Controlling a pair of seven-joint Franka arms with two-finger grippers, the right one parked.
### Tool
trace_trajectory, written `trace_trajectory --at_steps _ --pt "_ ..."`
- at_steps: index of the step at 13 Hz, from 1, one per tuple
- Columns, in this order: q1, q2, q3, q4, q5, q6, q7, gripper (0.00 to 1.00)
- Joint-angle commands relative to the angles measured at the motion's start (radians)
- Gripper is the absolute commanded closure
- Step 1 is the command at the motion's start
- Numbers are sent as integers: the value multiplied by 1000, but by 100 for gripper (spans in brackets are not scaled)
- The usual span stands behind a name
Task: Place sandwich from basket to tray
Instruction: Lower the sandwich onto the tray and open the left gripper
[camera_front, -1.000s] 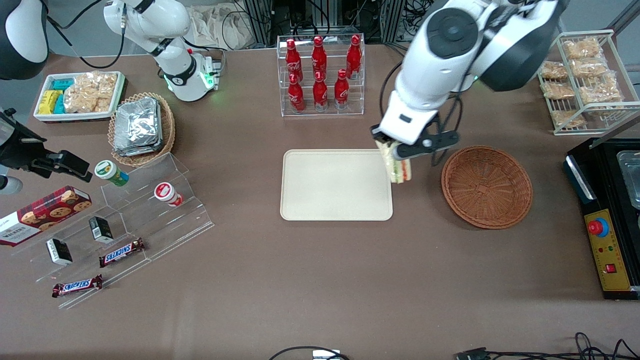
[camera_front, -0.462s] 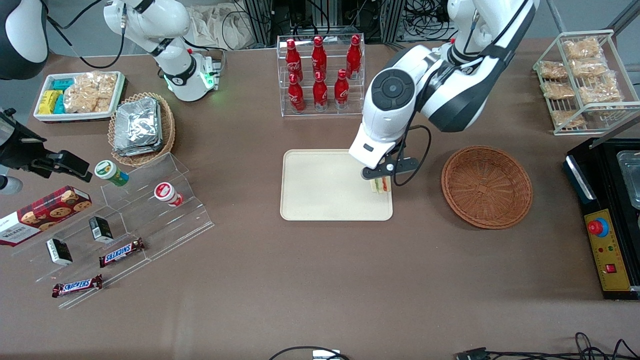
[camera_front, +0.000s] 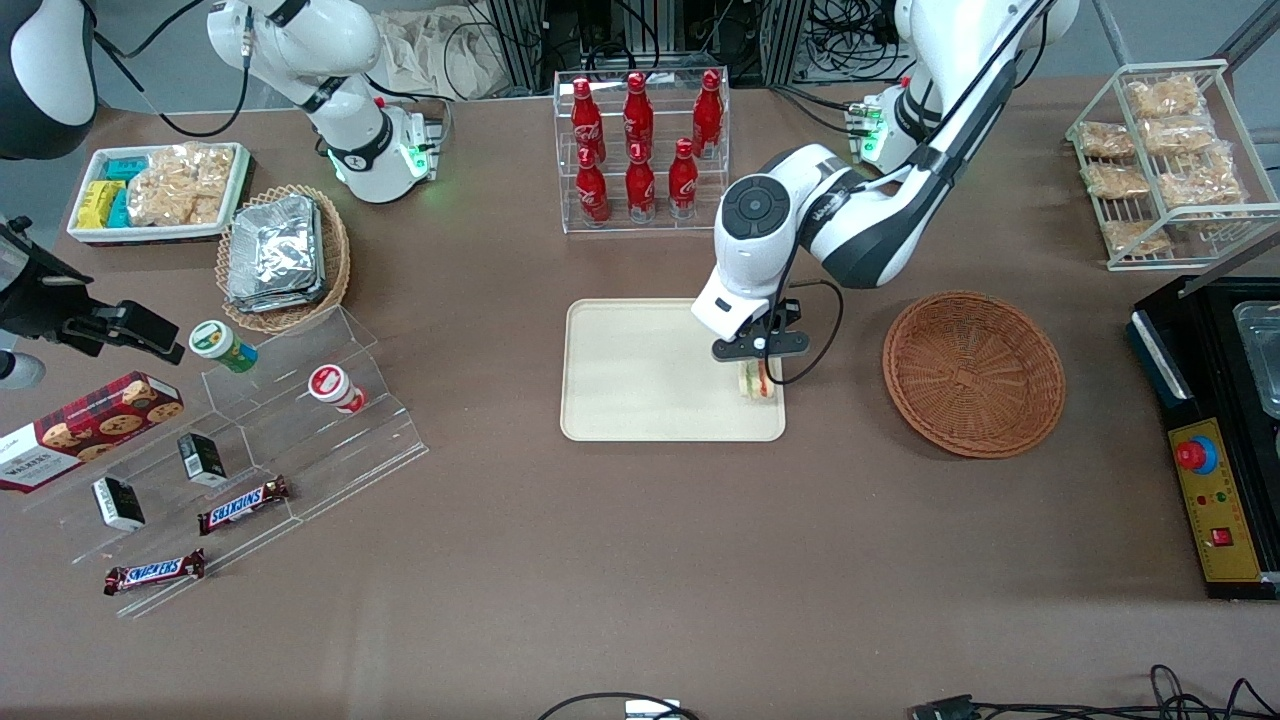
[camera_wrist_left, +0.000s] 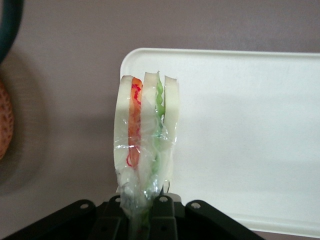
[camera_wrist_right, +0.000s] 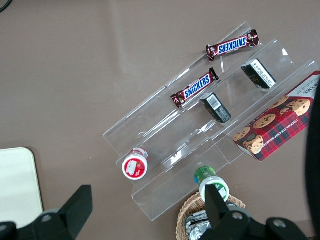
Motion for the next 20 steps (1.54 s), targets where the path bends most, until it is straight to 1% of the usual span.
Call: trace_trajectory --at_steps 1,3,6,7,9,10,11,12,13,20 --pt "10 -15 2 -91 25 120 10 90" --pt "10 5 25 -114 48 165 10 90" --pt "10 45 35 -117 54 202 10 89" --pt "9 57 54 -117 62 219 10 89" --pt "10 79 58 -114 66 234 9 83" --pt "10 88 60 -111 68 234 9 74" --pt "10 92 60 -110 66 236 9 57" --pt "10 92 60 -110 68 234 1 8" --pt "10 91 60 -110 68 234 -5 0" --pt "10 86 60 -106 66 226 -7 0"
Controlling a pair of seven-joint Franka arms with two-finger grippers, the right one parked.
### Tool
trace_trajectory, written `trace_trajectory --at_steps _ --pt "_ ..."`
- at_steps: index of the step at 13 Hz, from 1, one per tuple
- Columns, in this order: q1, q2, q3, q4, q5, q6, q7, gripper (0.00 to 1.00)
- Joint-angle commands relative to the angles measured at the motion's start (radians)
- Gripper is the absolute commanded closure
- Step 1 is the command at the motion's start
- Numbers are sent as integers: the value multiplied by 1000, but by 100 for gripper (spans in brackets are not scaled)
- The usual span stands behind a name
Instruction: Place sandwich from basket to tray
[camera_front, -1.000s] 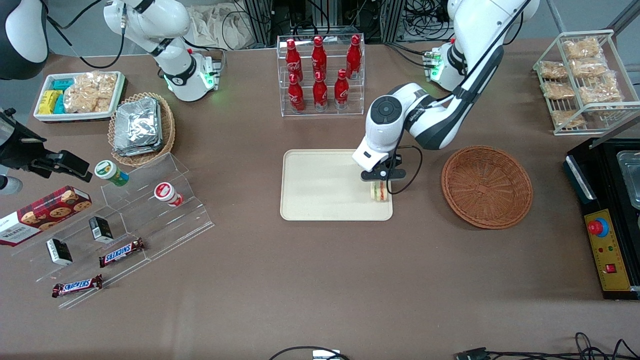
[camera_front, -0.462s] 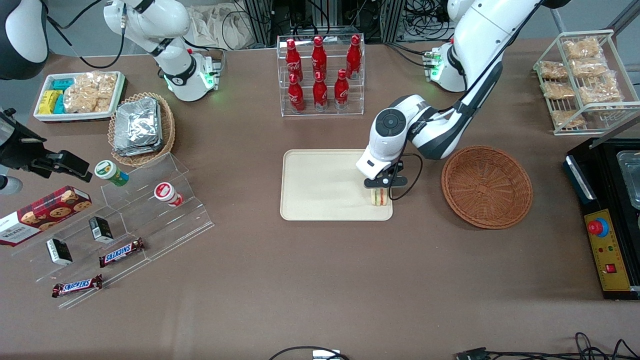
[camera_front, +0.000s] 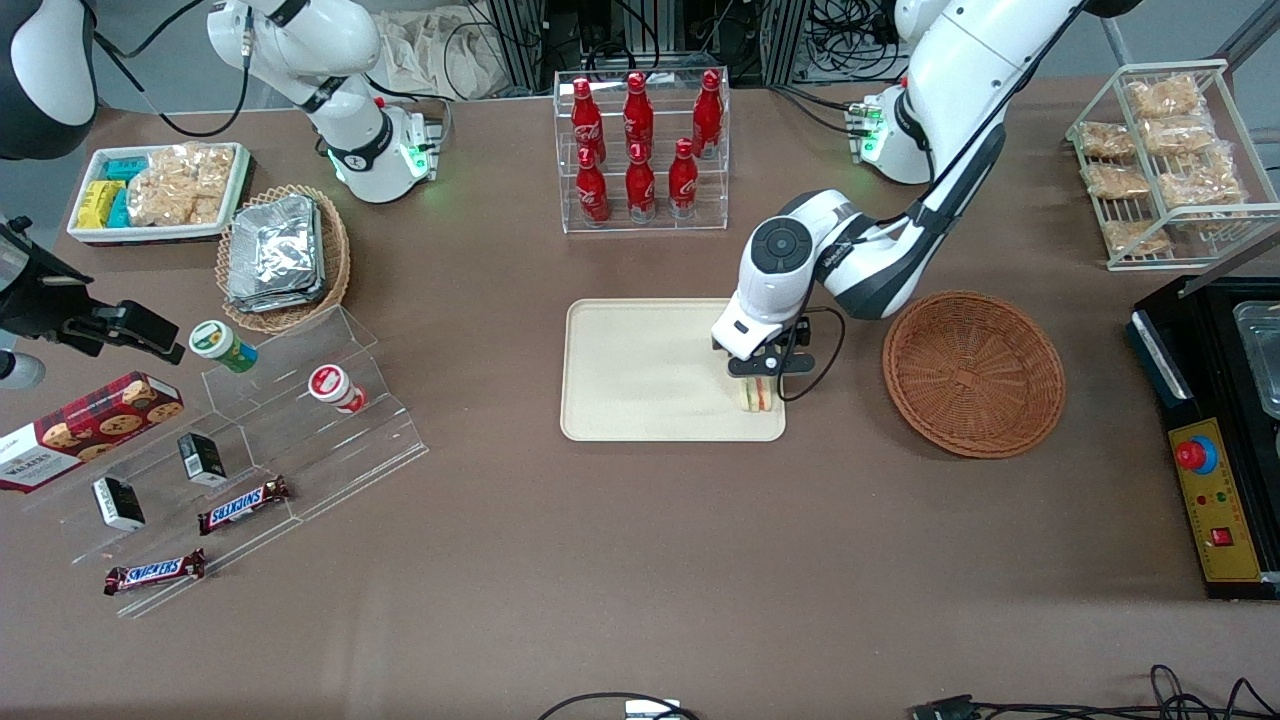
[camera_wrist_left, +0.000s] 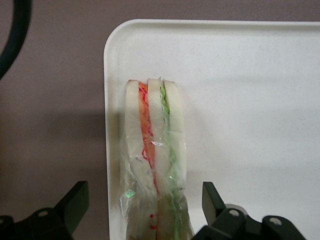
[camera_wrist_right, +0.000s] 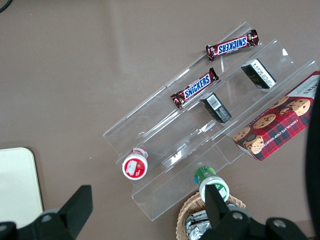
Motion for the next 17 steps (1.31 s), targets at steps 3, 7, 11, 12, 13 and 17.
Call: trace_trajectory --at_steps 3,7,11,12,13,17 --pt "4 -22 -3 24 14 -20 -31 0" --pt "6 -93 -8 170 -25 -279 -25 0" --pt "75 -191 -7 422 -182 -639 203 0" --pt "102 -185 -6 507 -188 -751 260 0" --pt "131 -185 -6 565 -188 -805 282 0" --pt "261 -196 -6 681 -187 -887 413 0"
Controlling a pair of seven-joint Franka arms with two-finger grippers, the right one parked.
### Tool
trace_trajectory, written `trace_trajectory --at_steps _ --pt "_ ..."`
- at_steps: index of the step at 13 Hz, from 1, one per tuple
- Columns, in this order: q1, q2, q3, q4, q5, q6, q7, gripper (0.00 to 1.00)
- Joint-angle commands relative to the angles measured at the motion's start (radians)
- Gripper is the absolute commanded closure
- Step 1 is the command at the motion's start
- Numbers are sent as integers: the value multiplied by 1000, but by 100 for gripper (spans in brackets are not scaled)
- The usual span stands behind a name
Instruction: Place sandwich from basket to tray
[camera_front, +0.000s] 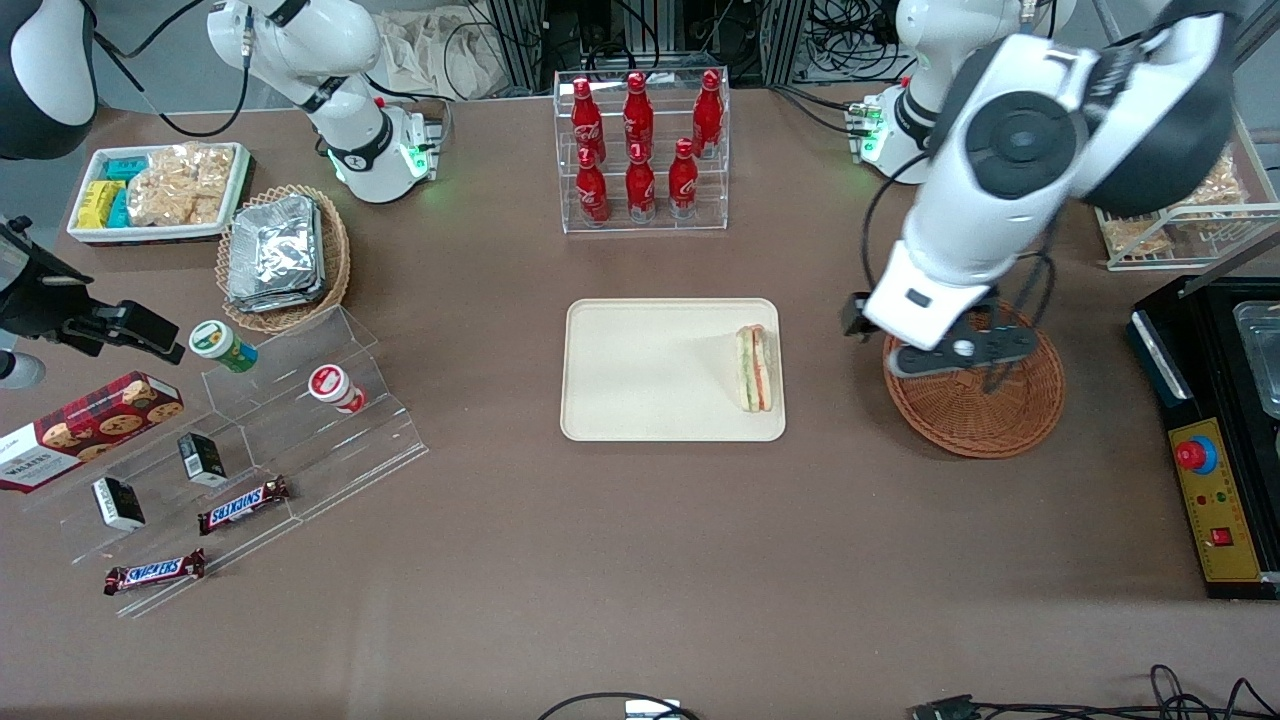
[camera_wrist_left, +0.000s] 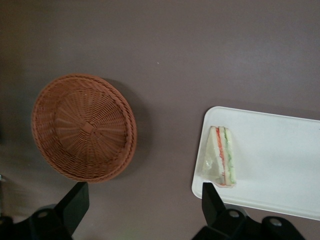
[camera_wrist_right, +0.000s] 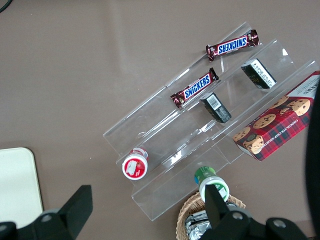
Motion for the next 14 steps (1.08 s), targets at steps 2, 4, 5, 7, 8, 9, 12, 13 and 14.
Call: trace_trajectory --at_steps 2,4,5,7,8,9,12,13,14 --pt "127 13 -12 86 -14 -64 127 0" --pt "193 -22 -13 87 -17 -75 210 0" --pt "224 -29 -12 84 -28 -76 245 0" --pt "247 -61 17 80 -66 -96 304 0" --pt "197 -90 90 75 -75 -101 313 0" --pt "130 -102 184 60 -97 -102 327 0" --pt "53 -163 325 -9 -160 -73 378 0" --pt "13 -186 373 -46 -161 -47 385 0" --pt "-40 -218 440 -107 -161 0 387 0"
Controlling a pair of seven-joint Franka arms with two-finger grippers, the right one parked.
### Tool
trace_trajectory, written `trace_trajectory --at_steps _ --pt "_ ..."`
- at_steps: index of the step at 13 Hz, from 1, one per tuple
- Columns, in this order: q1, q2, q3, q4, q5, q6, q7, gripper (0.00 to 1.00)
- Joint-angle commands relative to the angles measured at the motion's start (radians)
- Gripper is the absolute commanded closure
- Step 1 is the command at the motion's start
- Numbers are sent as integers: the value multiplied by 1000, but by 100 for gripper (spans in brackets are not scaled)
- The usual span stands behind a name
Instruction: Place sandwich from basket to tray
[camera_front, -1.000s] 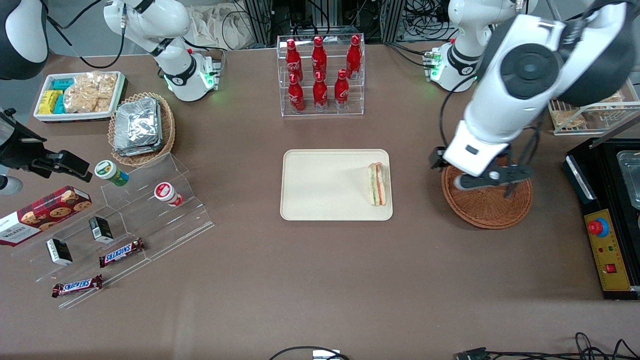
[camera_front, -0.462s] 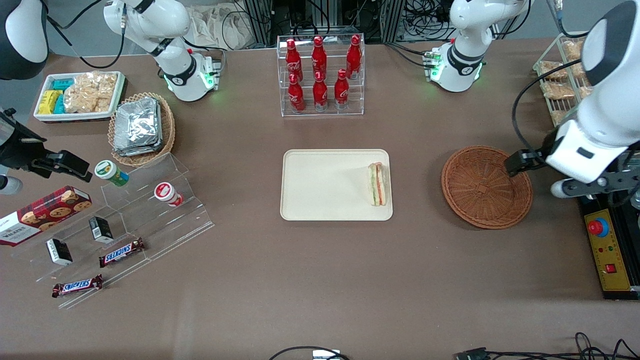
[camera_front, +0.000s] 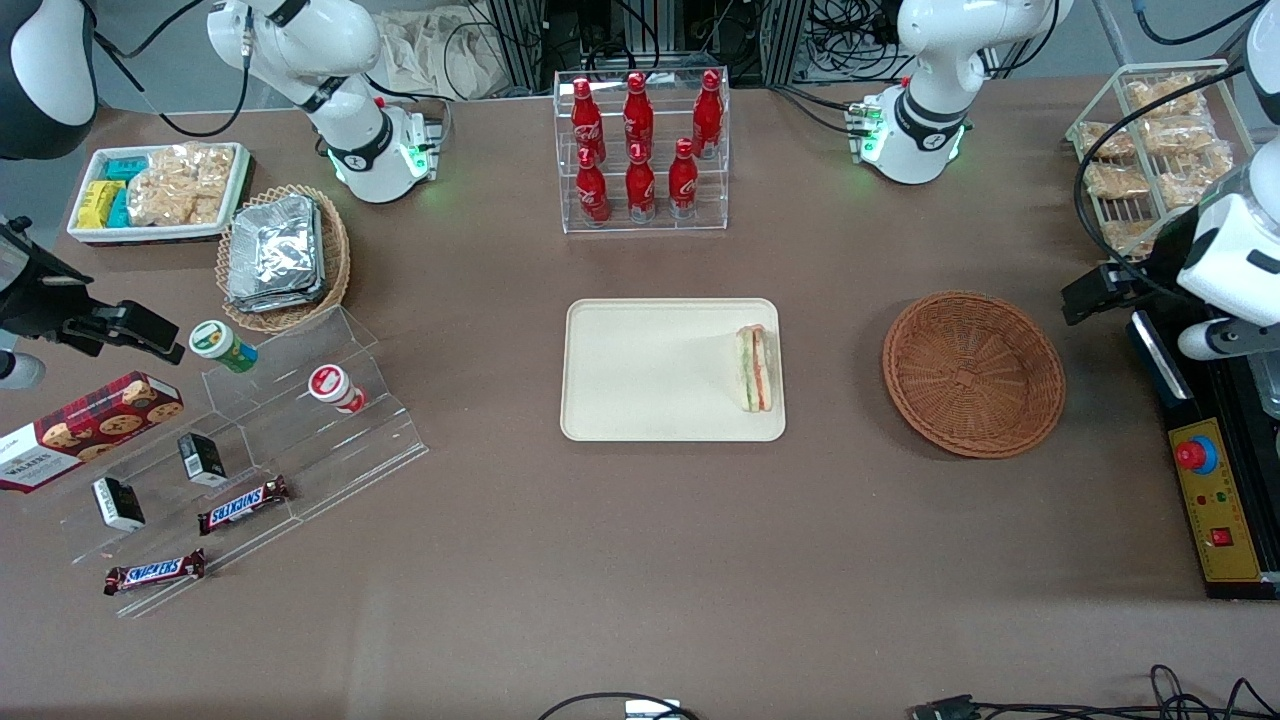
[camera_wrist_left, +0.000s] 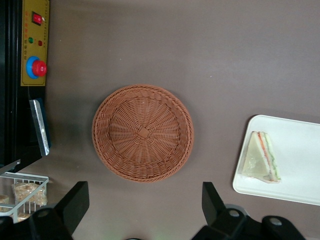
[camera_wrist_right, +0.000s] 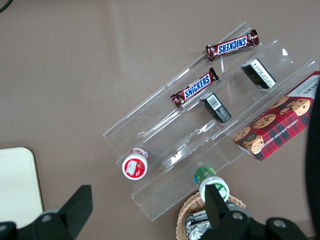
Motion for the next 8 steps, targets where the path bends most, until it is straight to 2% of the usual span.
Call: trace_trajectory --at_steps 1,2,4,8 --pt "-135 -119 163 -188 -18 122 25 0" --pt "-166 -142 203 -237 -20 159 36 0" --pt "-179 -148 222 -246 -52 146 42 0" --pt "-168 -102 220 -143 -58 20 38 0"
